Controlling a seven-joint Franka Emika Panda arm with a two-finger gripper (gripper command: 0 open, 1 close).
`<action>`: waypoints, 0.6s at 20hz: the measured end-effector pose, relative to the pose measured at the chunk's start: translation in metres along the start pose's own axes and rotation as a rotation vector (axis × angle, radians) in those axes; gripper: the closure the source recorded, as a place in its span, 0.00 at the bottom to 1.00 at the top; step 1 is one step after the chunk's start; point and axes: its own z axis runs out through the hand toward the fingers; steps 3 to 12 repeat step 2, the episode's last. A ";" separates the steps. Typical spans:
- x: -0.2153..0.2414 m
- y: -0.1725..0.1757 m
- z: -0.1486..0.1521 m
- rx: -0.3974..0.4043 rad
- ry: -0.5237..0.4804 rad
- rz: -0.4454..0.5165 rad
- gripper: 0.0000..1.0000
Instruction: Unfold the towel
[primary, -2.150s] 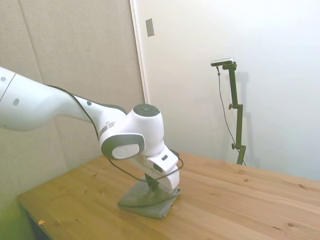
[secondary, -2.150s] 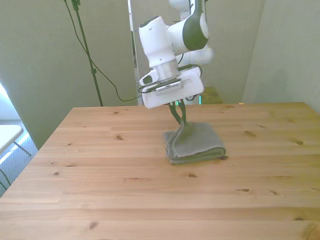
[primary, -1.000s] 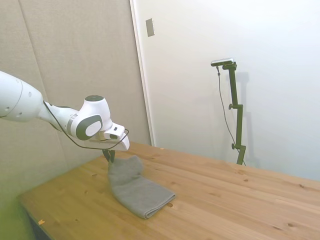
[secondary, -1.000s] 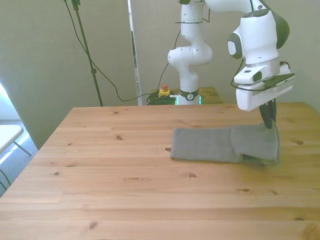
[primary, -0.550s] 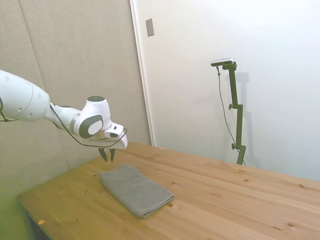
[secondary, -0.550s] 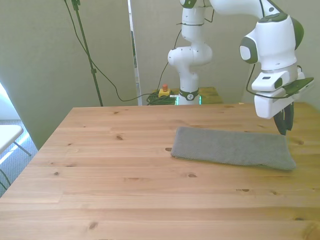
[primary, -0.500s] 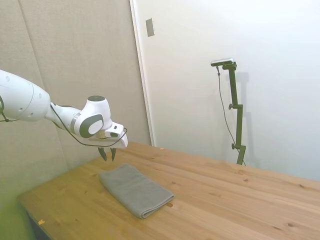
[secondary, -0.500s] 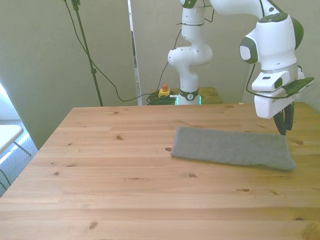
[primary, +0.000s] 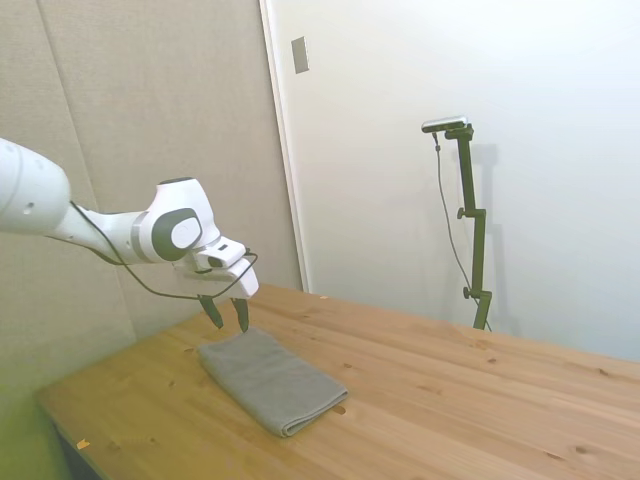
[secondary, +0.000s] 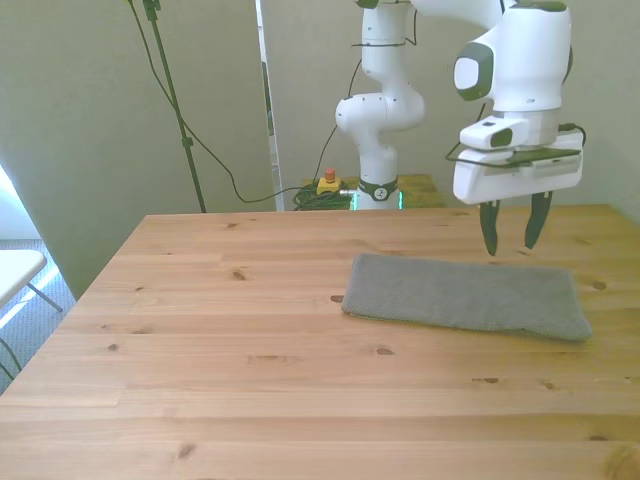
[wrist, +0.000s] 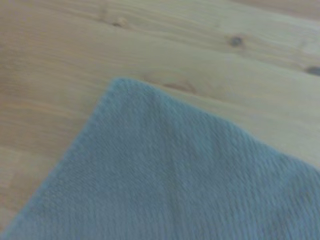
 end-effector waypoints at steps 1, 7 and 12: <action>-0.010 0.014 -0.005 -0.024 0.012 0.042 0.00; -0.020 0.029 -0.009 -0.048 0.020 0.087 0.00; -0.020 0.029 -0.009 -0.048 0.020 0.087 0.00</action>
